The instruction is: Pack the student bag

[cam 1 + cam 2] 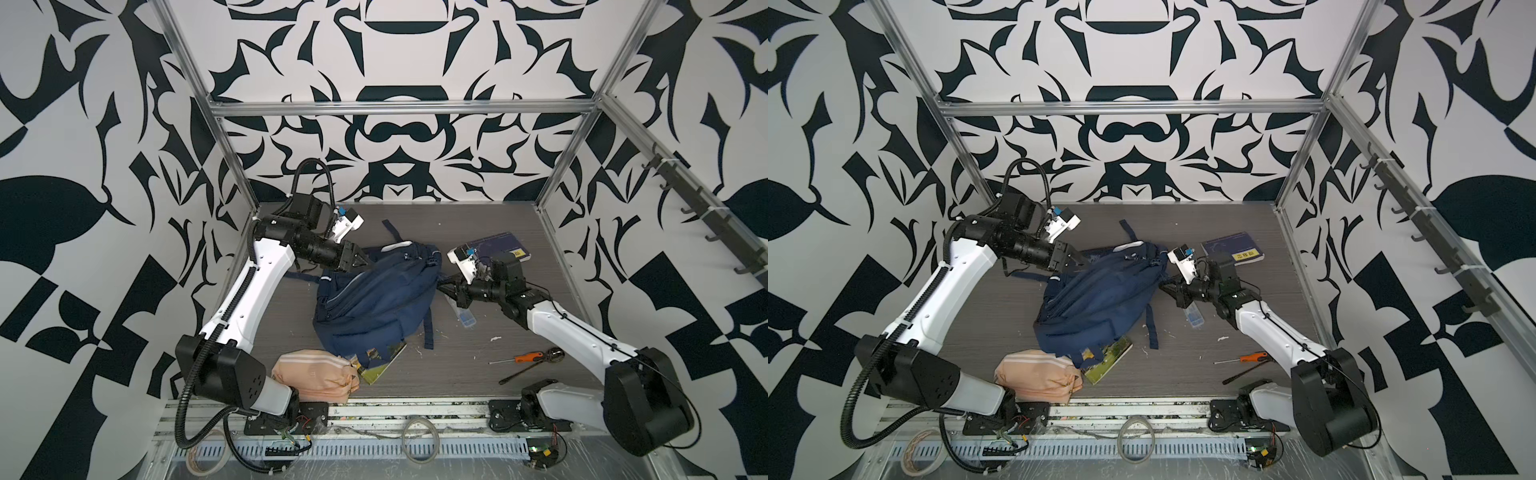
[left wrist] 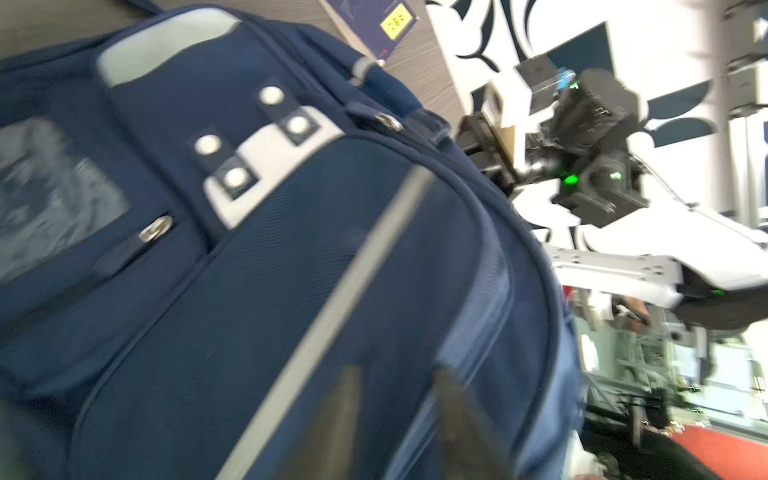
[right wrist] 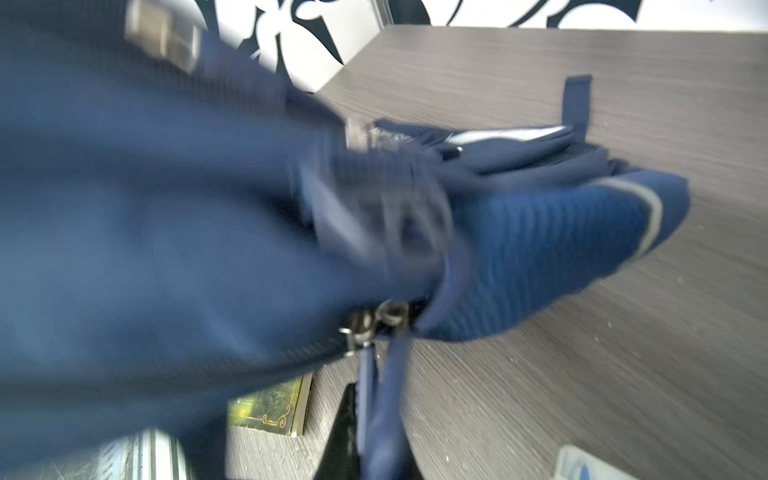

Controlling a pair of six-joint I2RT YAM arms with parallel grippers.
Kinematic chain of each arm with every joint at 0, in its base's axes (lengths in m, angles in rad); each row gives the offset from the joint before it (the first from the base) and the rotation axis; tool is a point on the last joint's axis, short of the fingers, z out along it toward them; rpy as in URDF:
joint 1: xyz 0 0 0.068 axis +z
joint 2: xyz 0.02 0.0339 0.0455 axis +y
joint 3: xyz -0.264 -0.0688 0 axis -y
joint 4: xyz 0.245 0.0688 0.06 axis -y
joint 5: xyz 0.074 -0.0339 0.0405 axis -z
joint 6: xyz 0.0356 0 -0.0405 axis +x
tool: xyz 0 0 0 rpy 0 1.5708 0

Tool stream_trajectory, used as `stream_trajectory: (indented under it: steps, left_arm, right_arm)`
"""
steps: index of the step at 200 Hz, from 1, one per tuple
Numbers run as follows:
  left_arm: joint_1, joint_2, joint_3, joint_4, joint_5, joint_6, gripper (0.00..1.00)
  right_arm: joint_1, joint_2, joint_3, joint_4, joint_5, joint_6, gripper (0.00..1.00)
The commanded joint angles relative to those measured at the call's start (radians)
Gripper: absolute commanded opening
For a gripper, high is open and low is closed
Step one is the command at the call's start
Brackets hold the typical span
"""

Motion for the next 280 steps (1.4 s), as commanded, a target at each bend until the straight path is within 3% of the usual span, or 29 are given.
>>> stream_trajectory:
  steps: [1, 20, 50, 78, 103, 137, 170, 181, 213, 249, 280]
  left_arm:
    - [0.006, -0.034, -0.021, 0.05, -0.044, -0.01, 0.99]
    - [-0.061, -0.057, 0.009, 0.069, -0.132, -0.026, 0.99]
    - [-0.258, 0.016, 0.143, -0.013, -0.331, -0.054, 0.99]
    - [-0.469, 0.047, 0.114, 0.06, -0.712, -0.16, 0.99]
    - [-0.511, 0.057, 0.048, 0.199, -0.674, -0.323, 0.99]
    - [-0.605, 0.166, 0.037, 0.253, -0.665, -0.354, 0.99]
    - [-0.623, 0.239, 0.045, 0.229, -0.814, -0.399, 0.99]
    - [-0.624, 0.245, 0.035, 0.243, -0.823, -0.402, 0.93]
    - [-0.623, 0.239, 0.001, 0.255, -0.81, -0.409, 0.52]
    - [-0.623, 0.206, -0.023, 0.235, -0.806, -0.414, 0.19]
    - [-0.623, 0.199, -0.03, 0.218, -0.798, -0.417, 0.02]
  right_arm:
    - [-0.003, -0.036, 0.07, 0.013, 0.012, 0.013, 0.0]
    - [-0.001, -0.027, 0.085, -0.004, 0.042, 0.012, 0.0]
    - [0.019, -0.008, 0.125, -0.07, 0.112, -0.019, 0.0]
    - [0.027, -0.015, 0.129, -0.094, 0.179, -0.022, 0.0]
    - [0.034, -0.026, 0.143, -0.134, 0.213, -0.039, 0.0]
    - [0.035, -0.022, 0.159, -0.16, 0.215, -0.052, 0.0]
    - [0.035, -0.017, 0.163, -0.158, 0.208, -0.053, 0.0]
    - [0.035, -0.013, 0.165, -0.158, 0.205, -0.054, 0.0]
    - [0.035, -0.011, 0.163, -0.155, 0.206, -0.056, 0.0]
    - [0.035, -0.01, 0.154, -0.146, 0.21, -0.056, 0.0]
    - [0.035, -0.013, 0.144, -0.134, 0.201, -0.056, 0.0]
